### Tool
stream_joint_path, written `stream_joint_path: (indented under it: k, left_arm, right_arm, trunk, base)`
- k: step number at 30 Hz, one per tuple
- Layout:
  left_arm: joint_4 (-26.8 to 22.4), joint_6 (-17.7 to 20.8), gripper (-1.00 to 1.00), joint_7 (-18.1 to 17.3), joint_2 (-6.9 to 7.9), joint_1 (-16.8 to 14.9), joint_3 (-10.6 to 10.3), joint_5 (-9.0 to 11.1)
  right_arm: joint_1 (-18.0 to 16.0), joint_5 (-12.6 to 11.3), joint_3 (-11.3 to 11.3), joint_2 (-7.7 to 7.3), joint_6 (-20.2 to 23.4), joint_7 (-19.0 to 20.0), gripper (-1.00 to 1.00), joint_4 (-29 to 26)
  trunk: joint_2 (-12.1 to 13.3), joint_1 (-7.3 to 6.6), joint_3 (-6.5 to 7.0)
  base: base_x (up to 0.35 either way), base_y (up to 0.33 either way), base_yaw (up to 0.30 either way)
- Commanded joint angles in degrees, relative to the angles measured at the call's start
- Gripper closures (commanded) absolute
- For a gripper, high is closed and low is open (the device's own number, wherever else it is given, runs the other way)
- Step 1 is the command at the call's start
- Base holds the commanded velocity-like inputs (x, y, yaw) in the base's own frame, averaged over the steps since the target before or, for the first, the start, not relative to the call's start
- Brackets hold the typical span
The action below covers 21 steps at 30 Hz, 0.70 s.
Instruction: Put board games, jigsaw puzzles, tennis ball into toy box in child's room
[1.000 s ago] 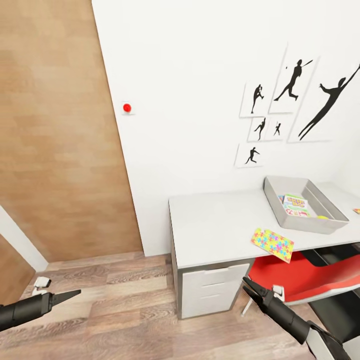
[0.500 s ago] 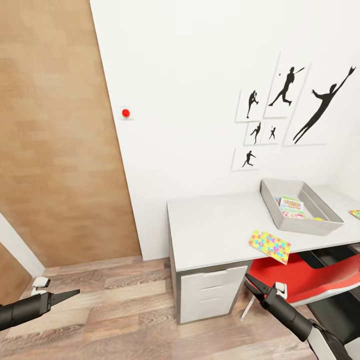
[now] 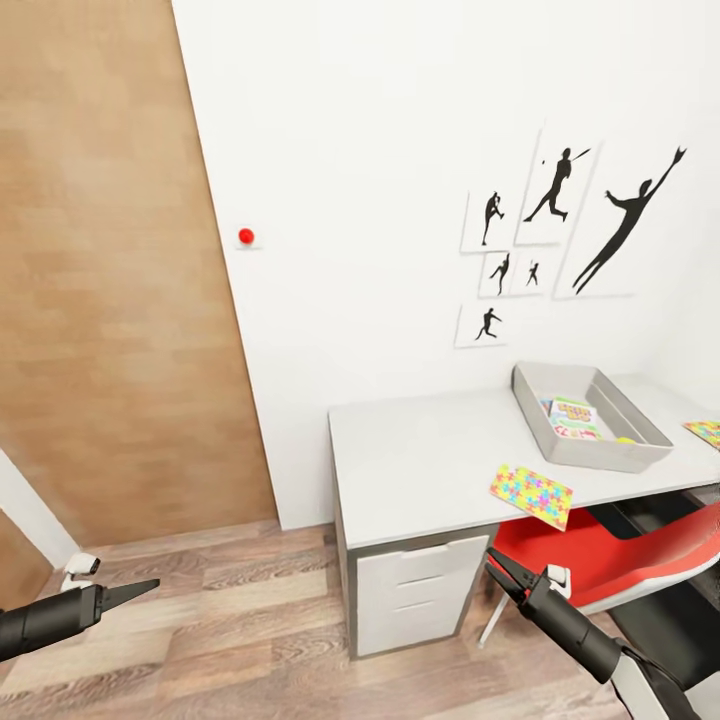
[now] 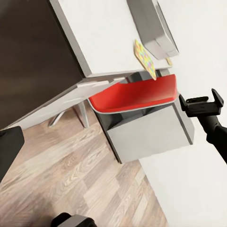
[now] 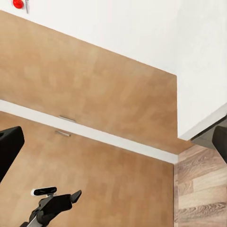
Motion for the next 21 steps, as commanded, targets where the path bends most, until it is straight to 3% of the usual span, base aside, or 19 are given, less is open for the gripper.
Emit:
stream_joint_path:
  k: [1, 21]
  left_arm:
    - [-0.01, 0.61, -1.00, -0.20, 0.02, -0.04, 0.01, -0.01]
    - [-0.01, 0.61, -1.00, -0.20, 0.11, -0.04, 0.02, 0.00]
  right_arm:
    - [-0.05, -0.30, 0.03, 0.04, 0.44, 0.03, -1.00, -0.01]
    - [-0.05, 0.02, 0.20, 0.19, 0.36, -0.09, -1.00, 0.00]
  trunk:
    - [-0.12, 0.04, -0.03]
    - [-0.12, 0.04, 1.84]
  base:
    - [0.000, 0.000, -0.065]
    - [0.000, 0.000, -0.065]
